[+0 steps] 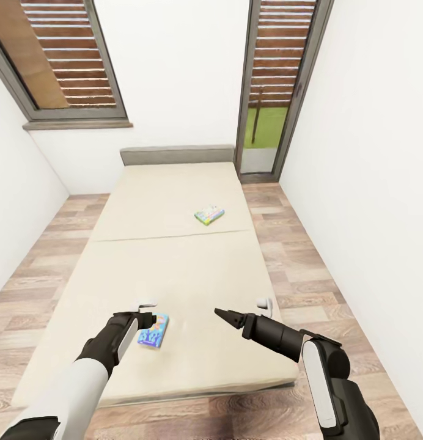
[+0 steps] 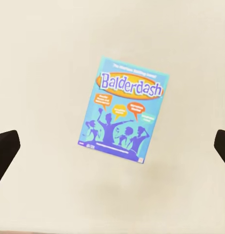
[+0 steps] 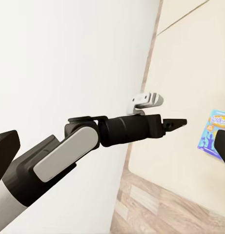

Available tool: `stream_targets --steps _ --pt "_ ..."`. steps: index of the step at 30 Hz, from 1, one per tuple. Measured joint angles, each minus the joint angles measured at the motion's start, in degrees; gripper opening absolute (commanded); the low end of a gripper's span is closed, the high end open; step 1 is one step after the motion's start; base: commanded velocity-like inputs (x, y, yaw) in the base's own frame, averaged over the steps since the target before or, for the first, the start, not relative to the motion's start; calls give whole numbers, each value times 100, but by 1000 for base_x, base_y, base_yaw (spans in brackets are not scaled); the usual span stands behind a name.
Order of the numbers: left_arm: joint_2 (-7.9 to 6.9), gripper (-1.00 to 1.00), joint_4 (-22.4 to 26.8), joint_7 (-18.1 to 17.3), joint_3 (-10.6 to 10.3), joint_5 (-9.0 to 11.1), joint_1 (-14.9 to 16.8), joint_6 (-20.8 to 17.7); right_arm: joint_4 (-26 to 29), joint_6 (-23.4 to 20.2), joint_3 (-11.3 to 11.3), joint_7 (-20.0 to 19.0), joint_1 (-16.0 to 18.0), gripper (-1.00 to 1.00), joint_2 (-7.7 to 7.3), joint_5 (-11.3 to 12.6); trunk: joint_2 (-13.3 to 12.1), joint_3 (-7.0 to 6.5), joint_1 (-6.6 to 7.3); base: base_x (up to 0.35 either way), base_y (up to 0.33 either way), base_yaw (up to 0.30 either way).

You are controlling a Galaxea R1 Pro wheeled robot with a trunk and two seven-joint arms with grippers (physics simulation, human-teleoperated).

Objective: Put all the toys in the child's room - the three board games (two on the bed and one on the table), the two jigsaw puzzles on the table, and the tennis ball on the table - inside the toy box on the table in the child's room.

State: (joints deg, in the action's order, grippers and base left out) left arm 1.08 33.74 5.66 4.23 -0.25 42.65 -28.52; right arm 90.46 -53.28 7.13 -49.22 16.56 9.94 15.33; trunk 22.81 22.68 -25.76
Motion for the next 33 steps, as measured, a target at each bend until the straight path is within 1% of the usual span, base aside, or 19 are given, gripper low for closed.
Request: stream_targets --steps 18,20,22,23,24,27,28,31,32,33 --pt "-7 100 9 -57 4 7 2 -16 0 0 -28 8 0 100 0 -7 0 171 0 0 0 0" --pt "-8 100 9 -53 6 8 3 -25 2 0 -48 10 0 100 0 -7 0 190 0 0 0 0" --pt "-8 100 9 -44 9 18 2 -43 5 13 -134 13 0 100 0 -8 0 209 0 0 0 0" --pt "-7 100 9 -40 10 23 3 -50 5 29 -189 16 0 100 0 -8 0 218 0 0 0 0" --pt "-4 100 9 -27 13 28 3 -70 7 84 -347 23 0 100 0 -8 0 228 0 0 0 0" --pt "-2 100 8 -11 14 34 4 -91 9 212 -709 16 3 100 3 -25 0 256 0 0 0 0" --pt "-1 100 8 -9 15 37 5 -99 11 280 -998 22 10 100 3 -23 0 265 0 0 0 0" --pt "-1 100 13 -15 17 42 5 -108 12 353 -1445 36 20 100 3 -32 0 294 0 0 0 0" --pt "0 100 21 -21 17 44 5 -113 12 378 -1673 75 26 100 4 -31 1 303 0 0 0 0" --pt "0 100 24 -23 17 45 5 -115 14 395 -1769 108 30 100 4 -33 0 313 0 0 0 0"
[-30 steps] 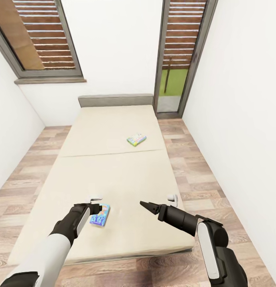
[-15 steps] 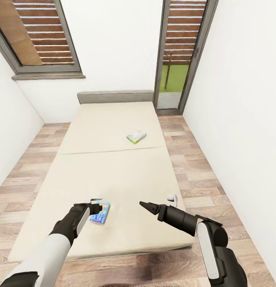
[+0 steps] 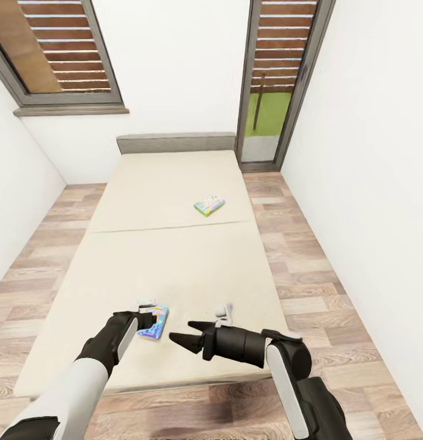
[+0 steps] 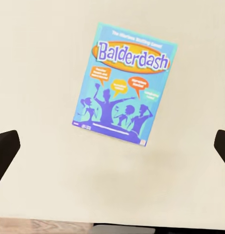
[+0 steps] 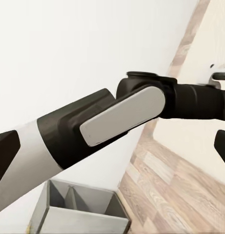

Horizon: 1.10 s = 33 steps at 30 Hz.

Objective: Put all the toys in the child's room - the three board games (two on the bed and one on the table), the two jigsaw puzzles on the table, and the tennis ball on the table - inside the toy box on the table in the child's room.

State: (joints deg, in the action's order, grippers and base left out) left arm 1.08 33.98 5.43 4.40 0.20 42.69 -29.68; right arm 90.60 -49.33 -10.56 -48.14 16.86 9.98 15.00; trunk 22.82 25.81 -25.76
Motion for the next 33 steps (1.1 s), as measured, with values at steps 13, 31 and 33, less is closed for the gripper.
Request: stream_targets --steps 13,31,33 --pt "-4 100 11 -12 6 3 0 -24 7 167 -355 382 49 100 0 90 0 123 0 0 0 0" --pt "0 100 11 0 1 3 0 -25 3 113 355 177 36 100 0 106 0 294 0 0 0 0" --pt "2 100 16 0 1 3 0 -25 4 114 453 76 22 100 0 106 0 313 0 0 0 0"
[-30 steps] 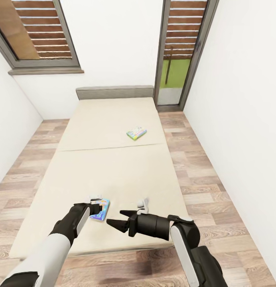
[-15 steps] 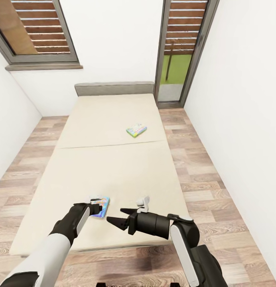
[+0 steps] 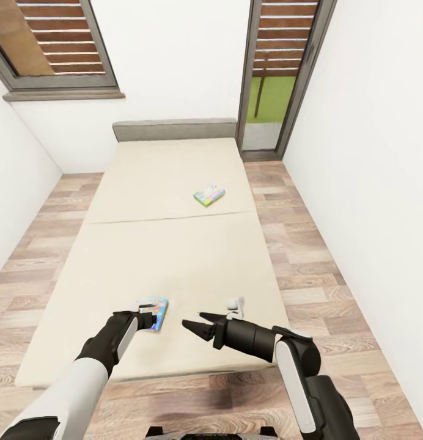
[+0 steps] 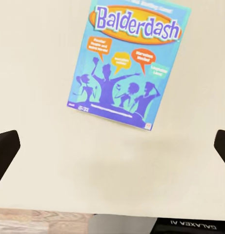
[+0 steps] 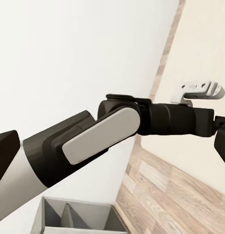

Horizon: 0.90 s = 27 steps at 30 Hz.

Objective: Put all the toys in the child's room - the three board games (two on the bed and one on the table), the two jigsaw puzzles on the table, and the tennis ball on the table - inside the toy box on the table in the child's room.

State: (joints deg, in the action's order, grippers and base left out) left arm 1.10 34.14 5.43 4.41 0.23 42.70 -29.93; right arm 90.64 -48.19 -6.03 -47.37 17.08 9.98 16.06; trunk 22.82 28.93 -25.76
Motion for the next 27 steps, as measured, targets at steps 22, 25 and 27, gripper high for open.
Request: stream_targets --steps 22,25,27 --pt "60 100 297 42 -8 -58 792 -908 -6 82 125 -180 -34 100 0 -1 0 208 0 0 0 0" --pt "71 100 279 41 -15 -61 815 -884 -5 84 117 -181 -43 100 0 -1 0 237 0 0 0 0" --pt "76 100 273 39 -17 -62 819 -873 -5 84 115 -184 -48 100 0 -1 0 256 0 0 0 0"
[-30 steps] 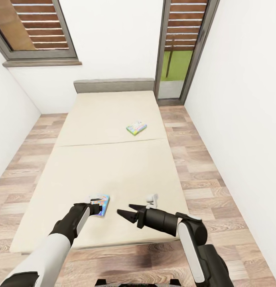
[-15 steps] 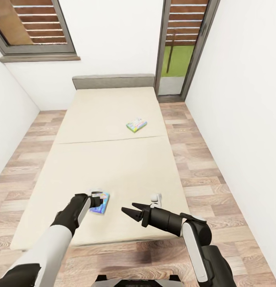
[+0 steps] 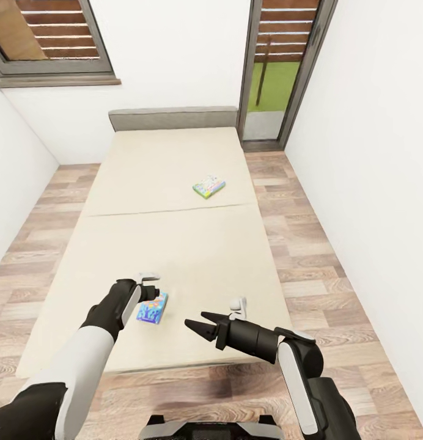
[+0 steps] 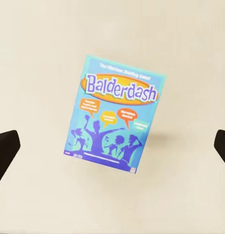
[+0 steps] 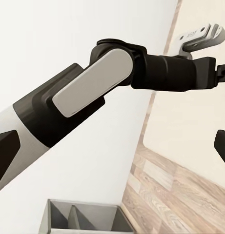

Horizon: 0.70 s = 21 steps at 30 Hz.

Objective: Put all the toys in the child's room - the three board games (two on the bed and one on the table), the two jigsaw puzzles on the table, and the tennis ball on the table - inside the toy box on the table in the child's room.

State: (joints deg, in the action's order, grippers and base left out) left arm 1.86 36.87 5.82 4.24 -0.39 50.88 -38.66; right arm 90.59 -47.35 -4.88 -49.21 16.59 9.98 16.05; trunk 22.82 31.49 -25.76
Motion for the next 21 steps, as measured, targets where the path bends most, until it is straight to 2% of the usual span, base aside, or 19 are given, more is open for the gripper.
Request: stream_targets --steps 21 --pt "-15 100 -12 -3 -30 -9 7 47 0 9 -24 6 -10 100 0 0 0 199 0 0 0 0"
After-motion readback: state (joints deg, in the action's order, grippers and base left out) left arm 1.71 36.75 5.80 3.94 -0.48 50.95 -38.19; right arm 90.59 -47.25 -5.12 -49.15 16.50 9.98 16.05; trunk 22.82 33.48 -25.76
